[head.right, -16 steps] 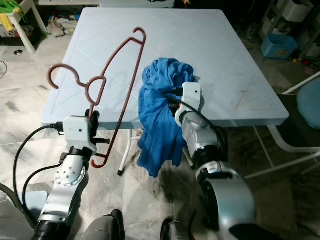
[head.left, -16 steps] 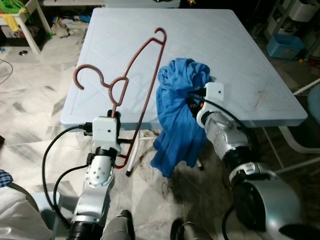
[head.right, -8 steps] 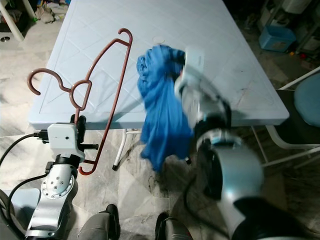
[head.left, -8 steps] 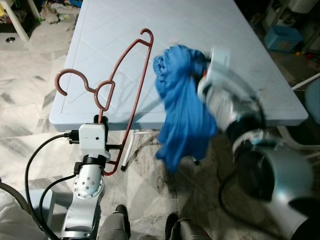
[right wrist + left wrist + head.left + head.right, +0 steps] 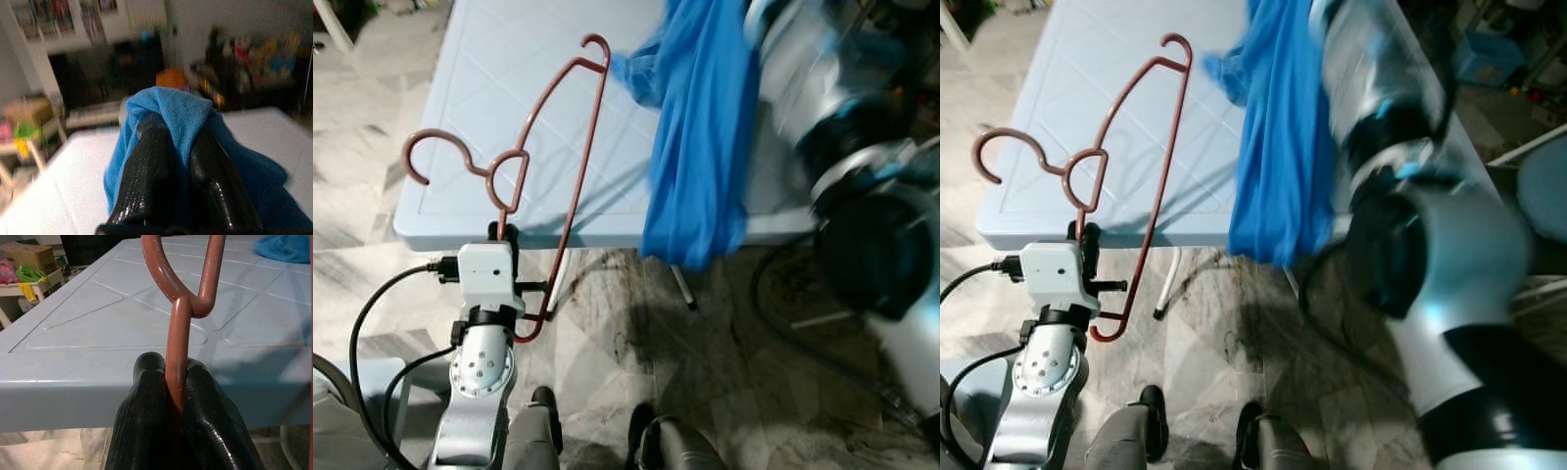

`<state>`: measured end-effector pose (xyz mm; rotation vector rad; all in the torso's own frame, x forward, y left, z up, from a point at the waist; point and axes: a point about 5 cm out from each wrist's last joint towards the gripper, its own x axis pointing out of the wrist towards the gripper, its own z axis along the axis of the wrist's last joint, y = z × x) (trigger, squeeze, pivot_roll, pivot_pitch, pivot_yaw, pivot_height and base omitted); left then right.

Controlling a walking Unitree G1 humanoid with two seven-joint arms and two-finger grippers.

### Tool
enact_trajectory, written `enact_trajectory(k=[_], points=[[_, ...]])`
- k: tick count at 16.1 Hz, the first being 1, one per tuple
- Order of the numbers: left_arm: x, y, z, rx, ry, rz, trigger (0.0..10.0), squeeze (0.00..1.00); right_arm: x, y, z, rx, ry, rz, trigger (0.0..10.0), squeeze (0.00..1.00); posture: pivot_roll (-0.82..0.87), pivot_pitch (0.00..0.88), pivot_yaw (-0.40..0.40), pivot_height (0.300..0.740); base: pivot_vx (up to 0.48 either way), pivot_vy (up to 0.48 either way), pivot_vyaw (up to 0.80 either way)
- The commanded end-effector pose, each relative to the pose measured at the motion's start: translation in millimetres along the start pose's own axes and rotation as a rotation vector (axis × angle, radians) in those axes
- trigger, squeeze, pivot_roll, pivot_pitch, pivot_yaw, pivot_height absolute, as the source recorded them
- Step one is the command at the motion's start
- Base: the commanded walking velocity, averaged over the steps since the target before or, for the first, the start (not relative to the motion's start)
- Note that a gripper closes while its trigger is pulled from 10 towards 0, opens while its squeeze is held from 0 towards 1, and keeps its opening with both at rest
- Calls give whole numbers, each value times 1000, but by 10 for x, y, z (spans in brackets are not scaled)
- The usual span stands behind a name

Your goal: Hang hanger

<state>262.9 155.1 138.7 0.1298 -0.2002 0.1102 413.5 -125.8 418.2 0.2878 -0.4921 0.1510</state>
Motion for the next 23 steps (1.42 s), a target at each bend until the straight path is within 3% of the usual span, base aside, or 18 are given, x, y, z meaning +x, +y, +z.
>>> enact_trajectory(k=[1, 3, 7, 8, 9, 10, 12, 13, 17, 20, 23], points=[[-56, 15, -99, 26, 57, 17, 10000, 0, 42, 0, 308, 11, -112, 3, 0, 0, 281, 286, -147, 740, 0, 0, 0], [-38, 16, -89, 25, 53, 24, 10000, 0, 49, -7, 493, -50, -188, 21, 0, 0, 281, 278, -151, 740, 0, 0, 0], [25, -53, -83, 13, 44, 9, 10000, 0, -12, -154, 217, -191, -110, 41, 0, 0, 251, 251, -150, 740, 0, 0, 0], [53, -81, -75, 9, 39, 0, 10000, 0, -93, -227, -144, -298, 22, 87, 10000, 0, 245, 246, -147, 740, 0, 0, 0], [62, -85, -75, 8, 39, -1, 10000, 0, -157, -256, -365, -384, 114, 128, 10000, 157, 245, 245, -145, 740, 0, 0, 0], [73, -86, -79, 7, 40, -2, 10000, 0, -265, -285, -663, -463, 245, 206, 10000, 1000, 240, 239, -140, 740, 0, 0, 0], [95, -98, -92, 5, 40, -10, 10000, 0, -598, -494, -1224, -547, 484, 316, 10000, 1000, 223, 223, -127, 740, 0, 0, 0], [115, -111, -95, 2, 38, -19, 10000, 0, -695, -582, -1334, -560, 527, 319, 10000, 1000, 211, 217, -117, 740, 0, 0, 0], [278, -245, -71, -12, 15, -94, 10000, 0, -831, -854, -1366, -542, 558, 296, 10000, 1000, 139, 183, -72, 740, 0, 0, 0], [352, -339, -74, -23, 9, -142, 10000, 0, -903, -920, -1365, -519, 538, 354, 10000, 1000, 80, 159, -41, 740, 0, 0, 0], [425, -421, -82, -32, 2, -179, 10000, 0, -1029, -1025, -1389, -488, 472, 336, 10000, 1000, 32, 143, -23, 740, 0, 0, 0]])
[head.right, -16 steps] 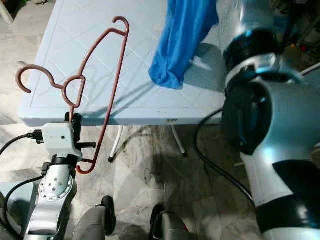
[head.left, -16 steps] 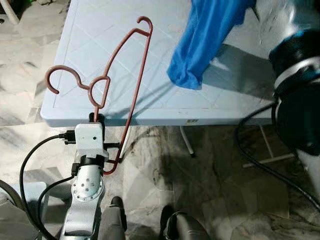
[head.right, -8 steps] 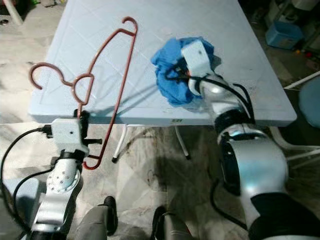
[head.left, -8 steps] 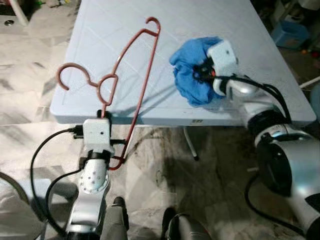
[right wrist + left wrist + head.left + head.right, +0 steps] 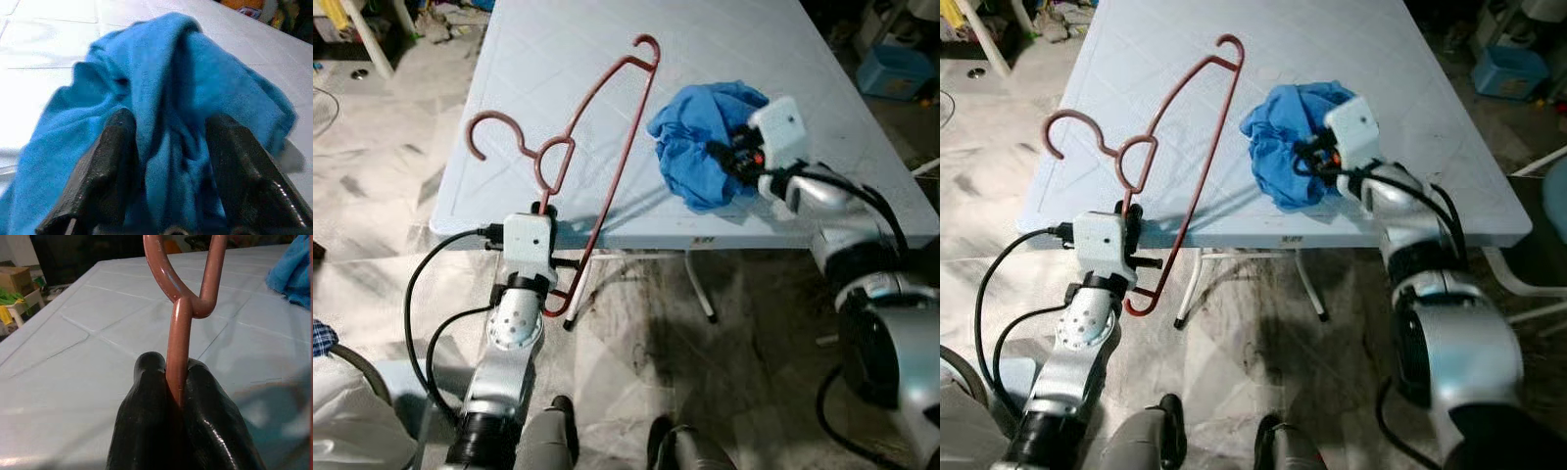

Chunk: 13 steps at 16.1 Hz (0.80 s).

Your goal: Hang hanger

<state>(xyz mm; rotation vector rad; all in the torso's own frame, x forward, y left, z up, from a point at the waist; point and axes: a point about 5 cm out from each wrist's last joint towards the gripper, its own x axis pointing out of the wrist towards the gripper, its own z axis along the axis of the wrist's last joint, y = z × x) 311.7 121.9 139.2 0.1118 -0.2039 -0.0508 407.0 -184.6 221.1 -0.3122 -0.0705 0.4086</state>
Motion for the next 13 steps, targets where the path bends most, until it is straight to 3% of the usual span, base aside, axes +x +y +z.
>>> enact_trajectory(k=[1, 6, 8, 12, 13], points=[[8, -53, -33, -2, 11, -29, 10000, 0, -61, -51, -18, 16, -37, -28, 10000, 1000, 20, 138, -19, 740, 0, 0, 0], [23, -30, -19, 105, -53, -67, 10000, 0, -430, 94, -387, 266, -181, -221, 10000, 1000, -4, 129, -6, 740, 0, 0, 0], [-11, 16, 12, 184, -113, -76, 10000, 0, -526, 224, -505, 274, -167, -253, 10000, 1000, 2, 129, -4, 740, 0, 0, 0], [-110, 149, -33, 236, -108, -24, 10000, 0, -685, 422, -576, 335, -175, -279, 10000, 1000, 11, 148, -11, 740, 0, 0, 0], [-175, 191, -99, 253, -88, 4, 10000, 0, -752, 546, -609, 344, -167, -287, 10000, 1000, 16, 145, -15, 740, 0, 0, 0]])
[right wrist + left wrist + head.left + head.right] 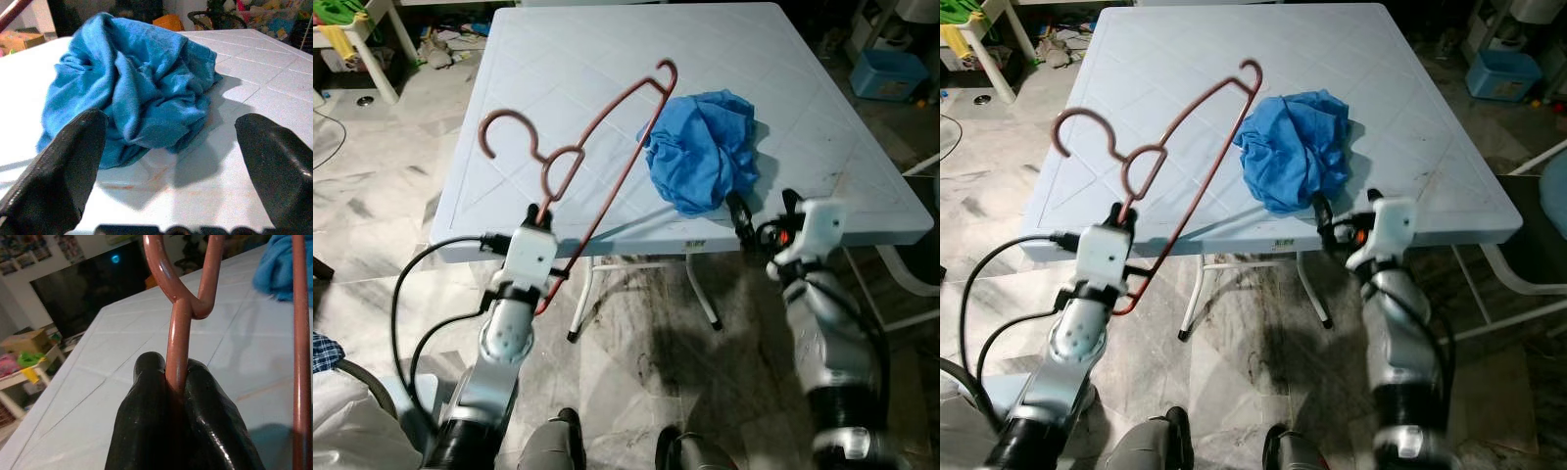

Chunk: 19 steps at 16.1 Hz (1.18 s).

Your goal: Hang hanger

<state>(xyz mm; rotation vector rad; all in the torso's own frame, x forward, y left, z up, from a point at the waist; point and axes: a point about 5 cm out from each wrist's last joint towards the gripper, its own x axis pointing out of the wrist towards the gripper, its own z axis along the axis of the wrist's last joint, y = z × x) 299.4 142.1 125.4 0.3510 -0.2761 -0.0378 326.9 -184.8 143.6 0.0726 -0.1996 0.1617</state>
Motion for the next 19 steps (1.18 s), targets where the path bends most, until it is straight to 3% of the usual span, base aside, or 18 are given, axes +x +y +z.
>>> enact_trajectory(k=[1, 5, 7, 11, 19], points=[[-22, 19, 16, 17, -14, 19, 10000, 0, -22, 22, 13, 2, -5, -10, 10000, 0, 18, 139, -20, 740, 0, 0, 0], [50, -7, 46, 17, -24, 41, 10000, 0, 34, 65, 62, 0, -5, -15, 10000, 0, 27, 114, -21, 740, 0, 0, 0], [68, -9, 58, 15, -29, 46, 10000, 0, 61, 36, 114, 51, -8, -56, 10000, 0, 26, 110, -16, 740, 0, 0, 0], [99, -28, 77, 1, -36, 36, 10000, 0, 77, -20, 122, 45, -10, -85, 10000, 0, 29, 106, -9, 740, 0, 0, 0], [86, -70, 73, -10, -31, 36, 10000, 0, 101, -12, 116, 47, 3, -91, 10000, 0, 30, 110, -17, 740, -275, 0, 0]])
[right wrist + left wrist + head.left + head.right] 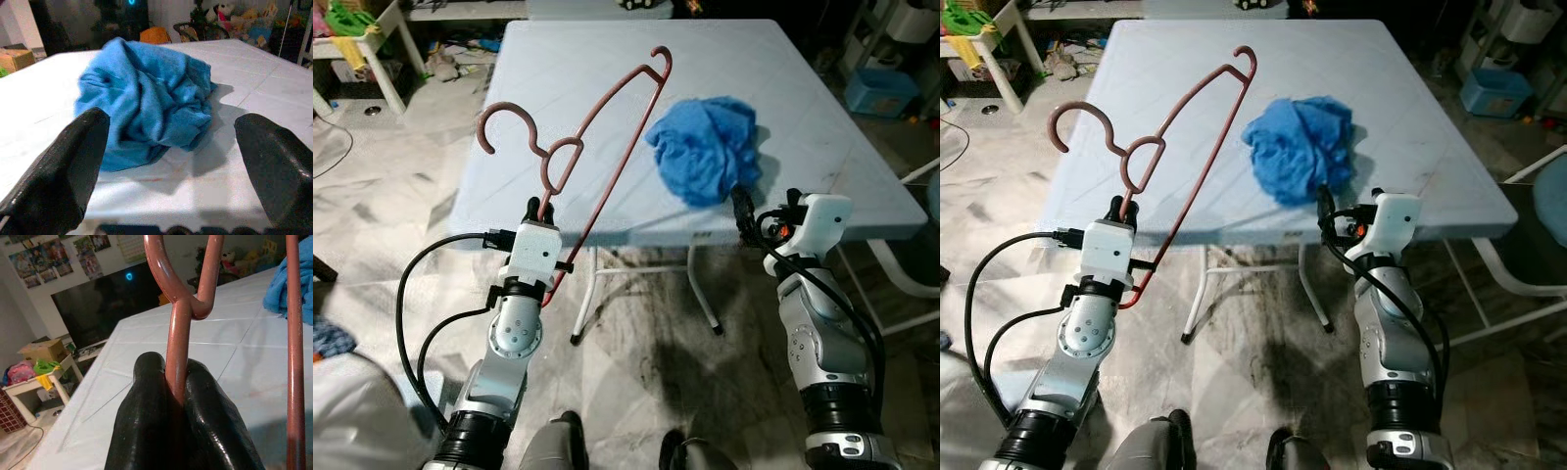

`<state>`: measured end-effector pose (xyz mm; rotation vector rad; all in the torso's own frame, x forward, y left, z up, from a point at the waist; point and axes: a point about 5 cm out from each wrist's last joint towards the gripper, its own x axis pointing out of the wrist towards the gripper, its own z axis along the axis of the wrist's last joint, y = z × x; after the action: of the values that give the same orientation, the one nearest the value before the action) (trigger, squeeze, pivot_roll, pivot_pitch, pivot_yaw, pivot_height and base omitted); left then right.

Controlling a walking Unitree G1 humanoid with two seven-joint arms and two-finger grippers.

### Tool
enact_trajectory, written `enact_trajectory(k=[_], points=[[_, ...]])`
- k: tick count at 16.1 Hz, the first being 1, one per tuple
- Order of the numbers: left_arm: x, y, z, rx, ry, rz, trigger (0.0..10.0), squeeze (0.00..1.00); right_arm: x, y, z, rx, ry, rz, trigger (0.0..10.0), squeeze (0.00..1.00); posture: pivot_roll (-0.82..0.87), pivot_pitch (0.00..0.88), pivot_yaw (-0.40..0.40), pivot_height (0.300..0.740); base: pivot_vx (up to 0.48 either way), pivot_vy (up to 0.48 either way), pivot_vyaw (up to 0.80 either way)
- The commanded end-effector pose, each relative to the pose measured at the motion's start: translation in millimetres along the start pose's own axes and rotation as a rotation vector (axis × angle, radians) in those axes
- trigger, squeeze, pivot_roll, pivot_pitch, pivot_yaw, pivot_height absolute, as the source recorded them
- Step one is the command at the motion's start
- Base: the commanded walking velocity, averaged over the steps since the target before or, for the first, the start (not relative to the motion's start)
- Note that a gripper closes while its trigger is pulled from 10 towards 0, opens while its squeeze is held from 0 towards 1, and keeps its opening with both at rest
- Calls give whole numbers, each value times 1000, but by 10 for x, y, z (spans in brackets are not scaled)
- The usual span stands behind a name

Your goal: Hang hanger

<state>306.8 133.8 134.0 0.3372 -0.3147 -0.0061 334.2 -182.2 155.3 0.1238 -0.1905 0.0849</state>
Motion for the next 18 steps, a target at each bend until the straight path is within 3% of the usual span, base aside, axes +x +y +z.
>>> enact_trajectory(k=[1, 10, 12, 13, 15, 18], points=[[-15, -25, -9, -3, 2, -3, 10000, 0, 6, -35, 21, 1, 1, -11, 10000, 0, 29, 110, -17, 740, -274, 0, 0], [-7, -101, -33, -14, 8, -31, 10000, 0, -46, -137, -88, -32, 74, -69, 10000, 0, 4, 116, -16, 740, -271, 0, 0], [-12, -143, -60, -25, 23, -49, 10000, 0, -72, -148, -122, -97, 77, -57, 10000, 0, -9, 120, -15, 740, -122, 0, 0], [-34, -178, -101, -28, 40, -68, 10000, 0, -92, -120, -163, -65, 98, -26, 10000, 0, -21, 121, -12, 740, 0, 0, 0], [-85, -292, -219, -101, 125, -147, 10000, 0, -158, -63, -210, -137, 148, -8, 10000, 0, -39, 127, -1, 740, 0, 0, 0], [-170, -424, -304, -157, 158, -275, 10000, 0, -280, -77, -244, -90, 138, -14, 10000, 0, -66, 135, 23, 740, 0, 0, 0]])
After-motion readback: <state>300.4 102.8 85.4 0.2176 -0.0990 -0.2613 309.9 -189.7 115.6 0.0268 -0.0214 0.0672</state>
